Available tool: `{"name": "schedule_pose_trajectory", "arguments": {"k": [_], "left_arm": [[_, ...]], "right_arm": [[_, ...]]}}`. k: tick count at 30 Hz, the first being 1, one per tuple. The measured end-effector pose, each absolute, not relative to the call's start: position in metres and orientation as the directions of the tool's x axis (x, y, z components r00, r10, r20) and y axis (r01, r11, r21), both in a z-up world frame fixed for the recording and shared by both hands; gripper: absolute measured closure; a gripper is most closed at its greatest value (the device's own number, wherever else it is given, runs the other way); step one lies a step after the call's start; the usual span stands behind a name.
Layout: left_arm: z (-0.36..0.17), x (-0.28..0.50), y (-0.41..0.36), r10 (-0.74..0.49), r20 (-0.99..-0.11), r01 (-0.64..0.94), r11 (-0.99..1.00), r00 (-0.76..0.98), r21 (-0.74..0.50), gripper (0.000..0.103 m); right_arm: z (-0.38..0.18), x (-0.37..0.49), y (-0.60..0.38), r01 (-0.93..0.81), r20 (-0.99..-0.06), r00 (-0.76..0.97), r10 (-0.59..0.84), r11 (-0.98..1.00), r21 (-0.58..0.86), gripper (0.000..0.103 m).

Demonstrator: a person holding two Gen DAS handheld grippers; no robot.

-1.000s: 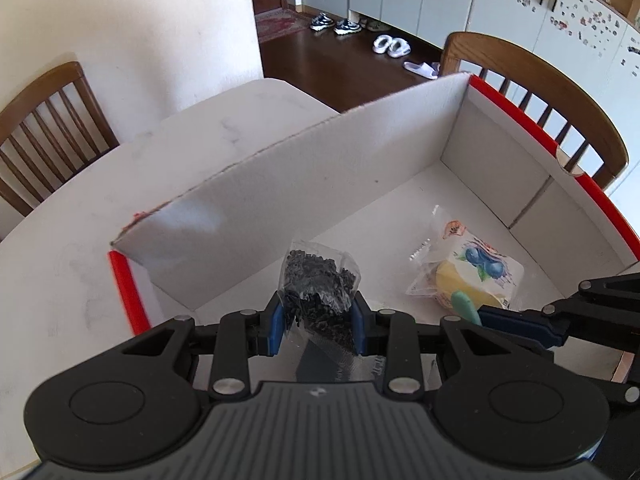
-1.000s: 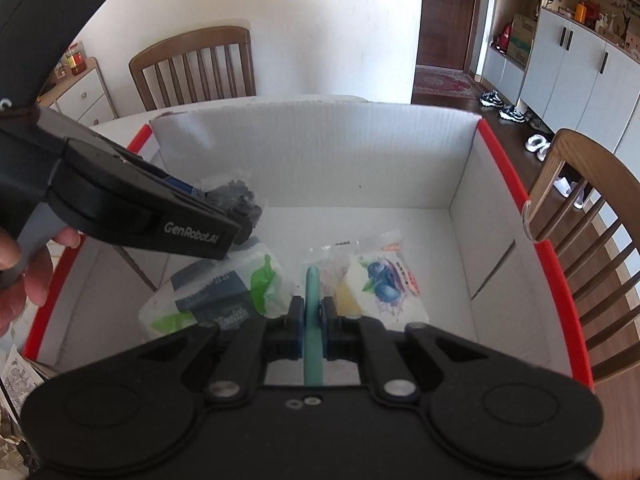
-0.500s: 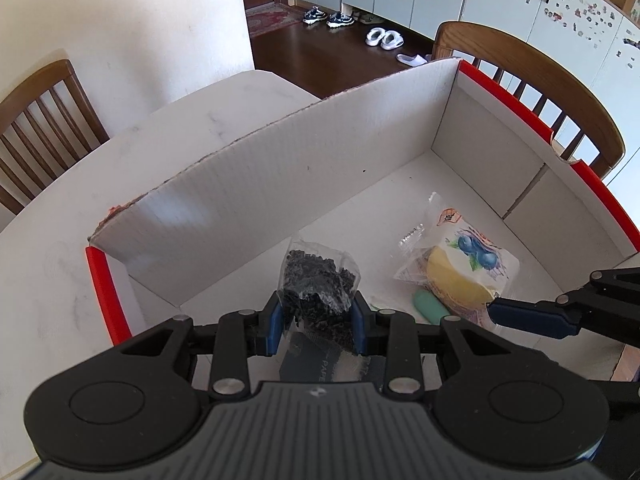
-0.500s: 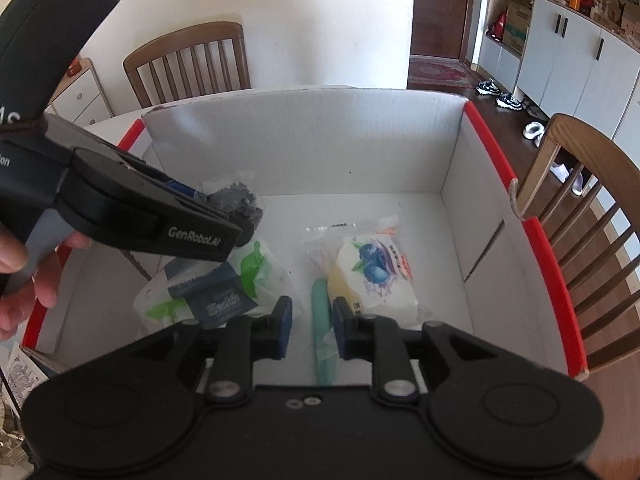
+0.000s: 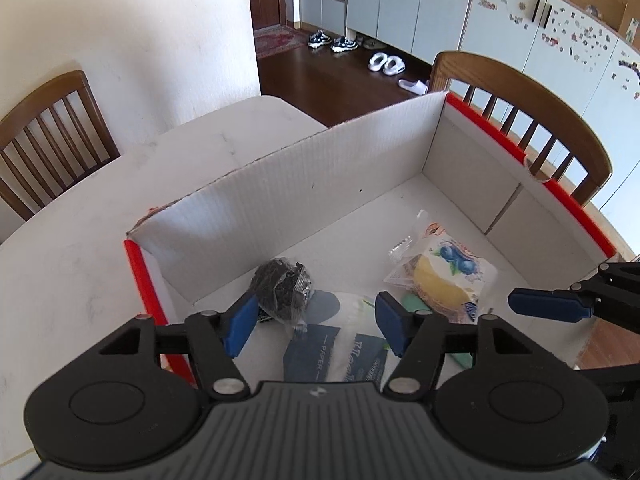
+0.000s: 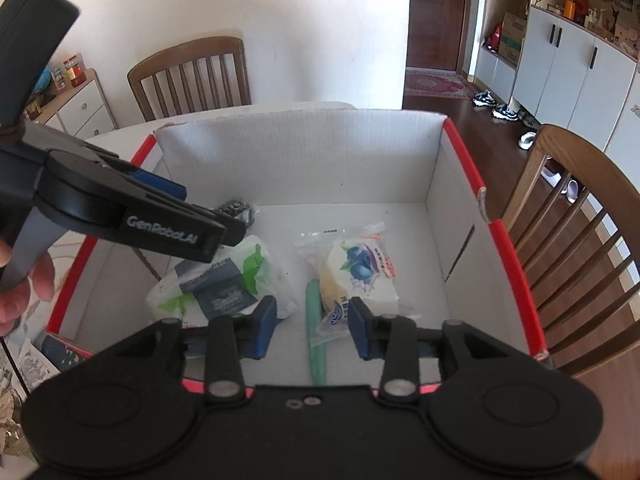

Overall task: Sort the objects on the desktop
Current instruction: 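Lower the bead bag and toothbrush into the box and open both tools, then withdraw both tools from the box back over the table items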

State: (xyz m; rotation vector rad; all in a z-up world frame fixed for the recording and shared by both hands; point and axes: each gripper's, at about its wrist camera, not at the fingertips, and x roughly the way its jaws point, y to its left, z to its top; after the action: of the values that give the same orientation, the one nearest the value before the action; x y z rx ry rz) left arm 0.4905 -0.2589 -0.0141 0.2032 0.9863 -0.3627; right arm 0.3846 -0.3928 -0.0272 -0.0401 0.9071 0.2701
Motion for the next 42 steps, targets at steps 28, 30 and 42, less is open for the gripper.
{"name": "schedule_pose_trajectory", "arguments": {"k": [28, 30, 42], "left_arm": [[0.048, 0.383, -0.208, -0.305, -0.755, 0.407, 0.912, 0.581, -0.056, 0.035], [0.051, 0.374, -0.201, -0.312, -0.751, 0.412, 0.909, 0.583, -0.058, 0.035], [0.072, 0.315, -0.159, -0.355, -0.719, 0.45, 0.89, 0.597, -0.066, 0.029]], "right_arm": [[0.023, 0.306, -0.369, -0.23, -0.716, 0.67, 0.195, 0.972, 0.049, 0.052], [0.025, 0.298, -0.364, -0.226, -0.711, 0.678, 0.187, 0.973, 0.04, 0.05], [0.03, 0.249, -0.332, -0.205, -0.695, 0.695, 0.187, 0.977, 0.058, 0.037]]}}
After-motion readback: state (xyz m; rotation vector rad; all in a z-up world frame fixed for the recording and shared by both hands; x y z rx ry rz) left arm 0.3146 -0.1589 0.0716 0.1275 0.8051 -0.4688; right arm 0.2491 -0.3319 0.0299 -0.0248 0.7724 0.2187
